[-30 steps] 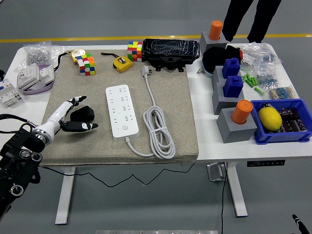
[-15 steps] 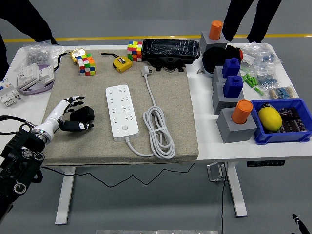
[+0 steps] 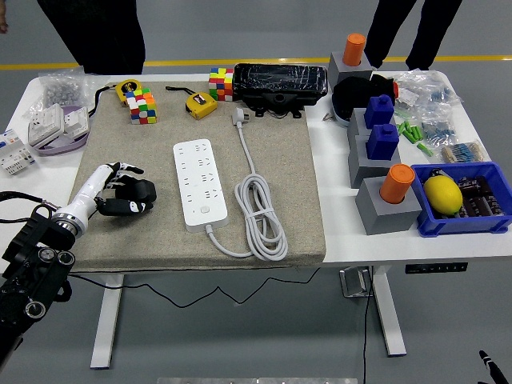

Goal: Pick up the plug,place it near the board,insert it into the board,press the button

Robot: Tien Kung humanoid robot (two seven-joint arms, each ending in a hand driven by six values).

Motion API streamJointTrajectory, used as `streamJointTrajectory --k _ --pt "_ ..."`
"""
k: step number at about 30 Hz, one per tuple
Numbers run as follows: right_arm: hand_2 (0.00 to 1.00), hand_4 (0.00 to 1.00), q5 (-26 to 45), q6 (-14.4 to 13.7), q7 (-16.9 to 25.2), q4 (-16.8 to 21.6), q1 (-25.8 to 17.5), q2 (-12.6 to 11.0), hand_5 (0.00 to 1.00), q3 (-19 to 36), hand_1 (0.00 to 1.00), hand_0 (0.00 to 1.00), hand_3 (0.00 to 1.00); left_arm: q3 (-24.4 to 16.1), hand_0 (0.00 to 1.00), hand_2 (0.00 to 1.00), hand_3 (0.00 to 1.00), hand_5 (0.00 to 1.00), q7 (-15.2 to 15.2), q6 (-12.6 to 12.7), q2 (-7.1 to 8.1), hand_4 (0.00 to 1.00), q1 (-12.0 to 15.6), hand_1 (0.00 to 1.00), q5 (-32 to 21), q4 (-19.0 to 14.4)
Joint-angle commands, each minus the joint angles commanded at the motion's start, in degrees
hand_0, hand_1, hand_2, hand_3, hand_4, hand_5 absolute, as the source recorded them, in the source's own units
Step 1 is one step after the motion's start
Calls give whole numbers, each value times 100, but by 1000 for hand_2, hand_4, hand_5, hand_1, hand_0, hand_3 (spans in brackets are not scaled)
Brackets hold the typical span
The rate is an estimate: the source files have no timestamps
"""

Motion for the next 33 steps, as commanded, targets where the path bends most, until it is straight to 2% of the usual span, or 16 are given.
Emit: streamJointTrajectory --k 4,5,10,11,16,17,22,23,33 --pt "735 998 -17 1 2 0 -6 -2 998 16 758 815 789 18 548 551 619 2 9 68 -4 998 -21 672 54 34" --pt "735 998 -22 1 2 0 -8 -2 998 22 759 815 789 27 520 539 560 2 4 82 -4 998 -23 656 46 43" --pt "735 998 -40 3 5 0 -18 -3 998 41 759 815 789 56 520 539 560 2 -31 199 -18 998 -44 656 3 116" --pt "735 998 -41 5 7 0 -18 -2 998 42 758 815 789 63 466 539 543 17 -41 226 -19 998 -54 642 -12 136" --pt "735 998 -37 8 13 0 -7 -5 998 41 758 815 789 119 466 539 543 17 -76 363 -23 998 -102 642 -43 196" --pt "735 998 -37 8 11 0 -6 -5 998 40 760 815 789 127 437 540 542 88 -81 398 -27 998 -108 630 -43 203" --pt "735 998 -38 9 9 0 -13 -11 998 36 760 815 789 165 437 540 542 88 -105 517 -26 998 -125 630 -57 245" --pt "735 998 -35 7 9 0 -16 -12 997 33 760 815 789 168 403 543 539 140 -102 525 -24 989 -123 608 -52 249" --pt "735 998 -56 11 11 0 -35 -19 996 37 759 815 789 246 377 533 533 156 -107 598 0 965 -114 590 66 330"
